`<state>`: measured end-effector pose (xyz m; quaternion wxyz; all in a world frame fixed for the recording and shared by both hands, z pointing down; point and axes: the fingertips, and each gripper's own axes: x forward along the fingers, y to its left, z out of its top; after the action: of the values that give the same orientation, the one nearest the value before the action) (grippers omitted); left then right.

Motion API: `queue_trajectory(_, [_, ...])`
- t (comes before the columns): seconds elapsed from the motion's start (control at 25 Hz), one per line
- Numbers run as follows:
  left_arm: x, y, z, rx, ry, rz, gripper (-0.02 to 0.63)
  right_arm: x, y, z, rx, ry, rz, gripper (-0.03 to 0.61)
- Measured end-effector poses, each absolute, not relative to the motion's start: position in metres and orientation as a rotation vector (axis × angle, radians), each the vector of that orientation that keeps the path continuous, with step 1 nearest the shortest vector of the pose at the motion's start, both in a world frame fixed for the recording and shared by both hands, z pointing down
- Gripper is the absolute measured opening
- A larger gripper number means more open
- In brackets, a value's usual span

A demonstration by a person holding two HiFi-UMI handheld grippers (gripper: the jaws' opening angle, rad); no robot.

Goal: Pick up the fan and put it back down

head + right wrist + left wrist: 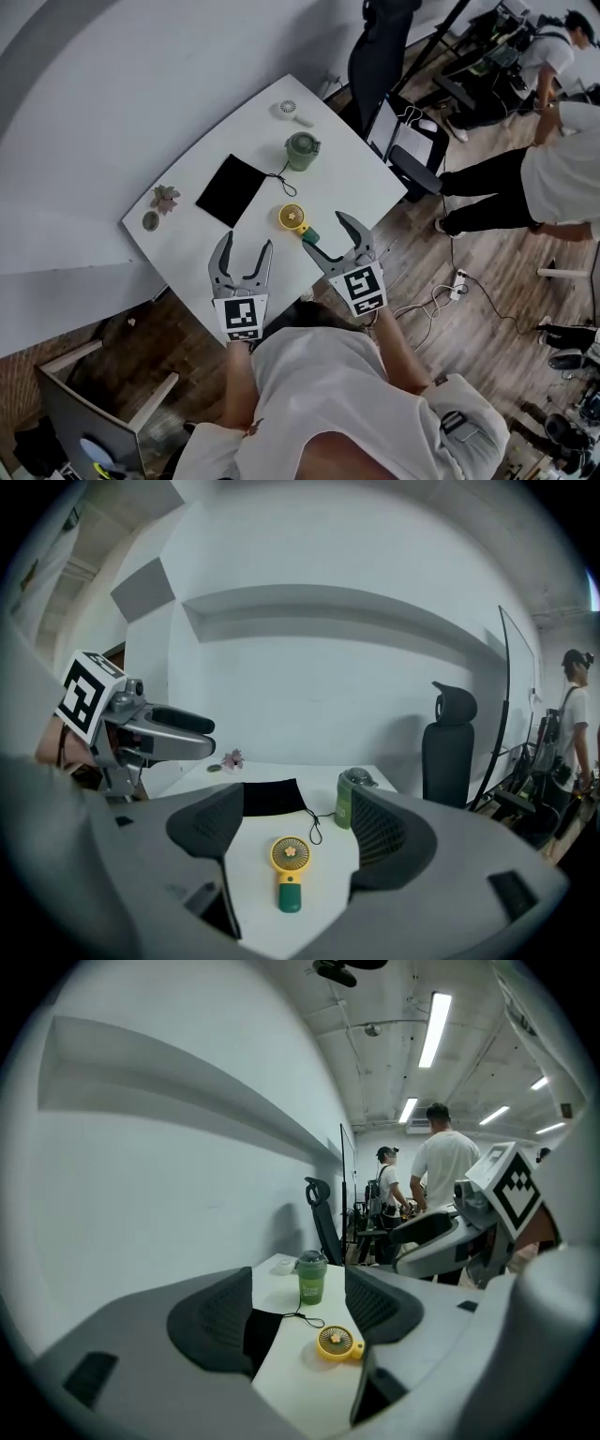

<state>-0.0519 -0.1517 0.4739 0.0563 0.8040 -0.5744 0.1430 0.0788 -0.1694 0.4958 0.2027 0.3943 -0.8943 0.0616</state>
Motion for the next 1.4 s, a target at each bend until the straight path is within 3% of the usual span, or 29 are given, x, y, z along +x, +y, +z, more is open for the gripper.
queue_trajectory(1.04, [-0.058, -0.202, 0.603, 2.290, -1.526, 0.592, 0.296, 0.039, -0.210, 0.638, 0.830, -2.315, 0.375, 0.365])
queue_trajectory(1.4, [-0.059, -0.206, 0.632, 2.255, -1.484, 0.626, 0.293, 0.030, -0.214, 0.683, 0.761, -2.242, 0.408, 0.399])
